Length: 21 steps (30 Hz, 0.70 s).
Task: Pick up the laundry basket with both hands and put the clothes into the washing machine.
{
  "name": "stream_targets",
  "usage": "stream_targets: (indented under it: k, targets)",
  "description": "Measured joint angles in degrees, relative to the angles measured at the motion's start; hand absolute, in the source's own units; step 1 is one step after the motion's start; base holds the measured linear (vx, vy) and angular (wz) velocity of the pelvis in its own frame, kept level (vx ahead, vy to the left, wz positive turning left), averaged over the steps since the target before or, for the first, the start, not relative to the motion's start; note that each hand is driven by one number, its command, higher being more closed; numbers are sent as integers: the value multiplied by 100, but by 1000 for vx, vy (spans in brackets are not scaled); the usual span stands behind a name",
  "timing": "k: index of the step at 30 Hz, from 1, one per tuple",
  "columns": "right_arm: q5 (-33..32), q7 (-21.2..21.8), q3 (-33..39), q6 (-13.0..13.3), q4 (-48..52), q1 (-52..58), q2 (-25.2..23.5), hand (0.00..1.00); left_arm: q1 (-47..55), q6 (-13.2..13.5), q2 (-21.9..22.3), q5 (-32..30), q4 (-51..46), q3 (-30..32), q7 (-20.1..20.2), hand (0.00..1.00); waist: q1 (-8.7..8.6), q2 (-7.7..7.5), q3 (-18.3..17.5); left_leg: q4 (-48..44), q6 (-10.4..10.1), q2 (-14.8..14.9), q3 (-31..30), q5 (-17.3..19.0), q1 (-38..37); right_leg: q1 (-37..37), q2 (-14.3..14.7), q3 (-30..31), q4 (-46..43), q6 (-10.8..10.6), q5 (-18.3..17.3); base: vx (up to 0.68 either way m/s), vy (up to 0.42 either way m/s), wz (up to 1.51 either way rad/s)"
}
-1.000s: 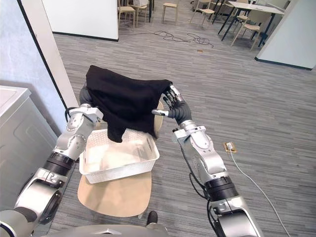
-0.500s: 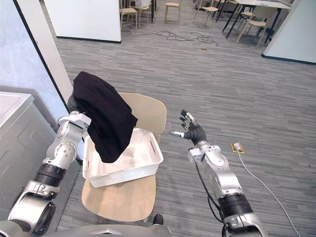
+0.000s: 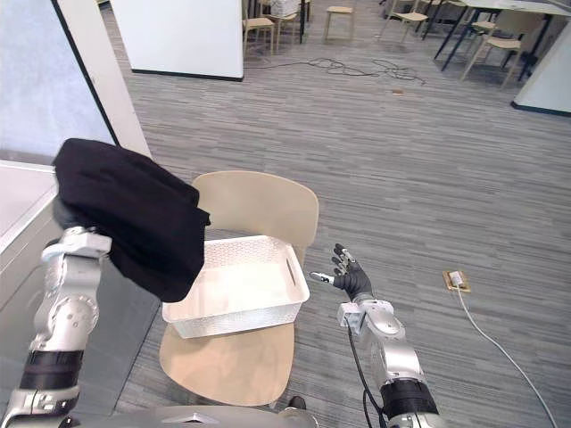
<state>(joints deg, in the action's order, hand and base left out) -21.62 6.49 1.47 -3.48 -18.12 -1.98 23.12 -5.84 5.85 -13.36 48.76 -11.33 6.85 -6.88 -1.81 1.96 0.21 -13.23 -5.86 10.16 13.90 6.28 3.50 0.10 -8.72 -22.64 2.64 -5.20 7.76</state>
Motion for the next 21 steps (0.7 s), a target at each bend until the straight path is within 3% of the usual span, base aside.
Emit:
stream_targets:
  k: [3,4,6,7,8,9,12,13,14,15,16,17,18,19,21]
  targets:
    - [185,-205,247,-5,-402,-386,15,0,57,66,157,-63,-70,218,-9,100,135,129,252,-400,105,138,-268,-82,425,-24,62,-374,-292,77,-216,-116,-39,85]
    - [186,-238,402,-5,-454,-438,21,0,57,83,193,-67,-71,187,-12,100,123,150,331,-764,401,198,-215,-273,771,-59,142,-390,-416,180,-380,-126,-56,120]
    - [244,-343,636,-41,-576,-511,32,0,124,113,340,-72,-108,225,-25,100,167,69,393,-491,741,242,257,-465,775,-38,102,-559,-404,353,-421,-156,-48,137]
    - [335,-401,830,-47,-580,-596,54,0,207,185,381,-123,-139,218,-25,100,236,111,468,-1370,907,696,1031,123,796,-33,131,-898,-515,381,-384,-134,10,103]
    - [367,-443,880,-46,-567,-601,55,0,283,197,383,-164,-141,198,-22,100,248,135,461,-1826,1030,896,1351,341,728,0,129,-989,-605,392,-390,-73,67,99]
    - [402,-497,1069,-39,-455,-512,49,0,451,196,414,-187,-141,141,2,100,213,134,458,-2704,1047,1303,2007,553,297,92,-18,-1378,-741,395,-392,-57,41,91]
    - [405,-640,1562,-22,-74,14,-32,0,511,193,675,-193,-144,14,33,100,2,191,419,-3087,1017,1800,2310,466,-159,197,-373,-2112,-912,372,-377,-84,114,140]
    - [406,-690,1799,-21,-24,226,-61,0,528,186,780,-226,-141,-54,103,100,-98,238,388,-2980,887,2031,2399,276,-175,154,-556,-2464,-1111,333,-353,-76,172,175]
    - [408,-719,1932,-41,-36,330,-105,0,522,172,812,-240,-128,-107,117,100,-173,265,372,-2966,835,1914,2481,293,53,113,-692,-2681,-1232,308,-334,-112,225,175]
    - [409,-762,2010,-80,-54,462,-251,0,604,163,772,-247,-133,-167,113,100,-196,141,310,-2925,871,1775,2574,312,306,7,-779,-2803,-1238,303,-368,-129,188,173]
    - [411,-822,2046,-80,-77,580,-487,0,706,149,714,-263,-116,-226,106,100,-244,-97,202,-2383,900,1370,2401,422,504,-76,-751,-2843,-783,305,-325,-201,221,188]
    - [414,-825,2177,-72,-69,602,-620,0,714,129,701,-281,-124,-267,124,100,-243,-88,231,-2355,703,1383,2572,726,702,-20,-654,-3127,-485,370,182,-172,168,156]
    - [421,-836,2253,-76,-85,557,-638,0,734,103,782,-283,-111,-279,126,100,-198,3,266,-2352,574,1439,2624,903,751,-3,-621,-3258,-530,303,238,-160,279,120]
    - [579,-839,2342,-104,-82,477,-750,0,797,24,849,-284,-5,-329,139,100,-133,5,309,-2332,528,1332,2563,1090,797,42,-729,-3445,-671,280,268,-88,259,84]
    - [741,-836,2330,-155,-25,454,-839,0,1004,-101,918,-289,164,-399,140,100,-154,-18,321,-2253,648,1028,2363,1157,732,256,-980,-3499,-758,363,488,-55,334,76]
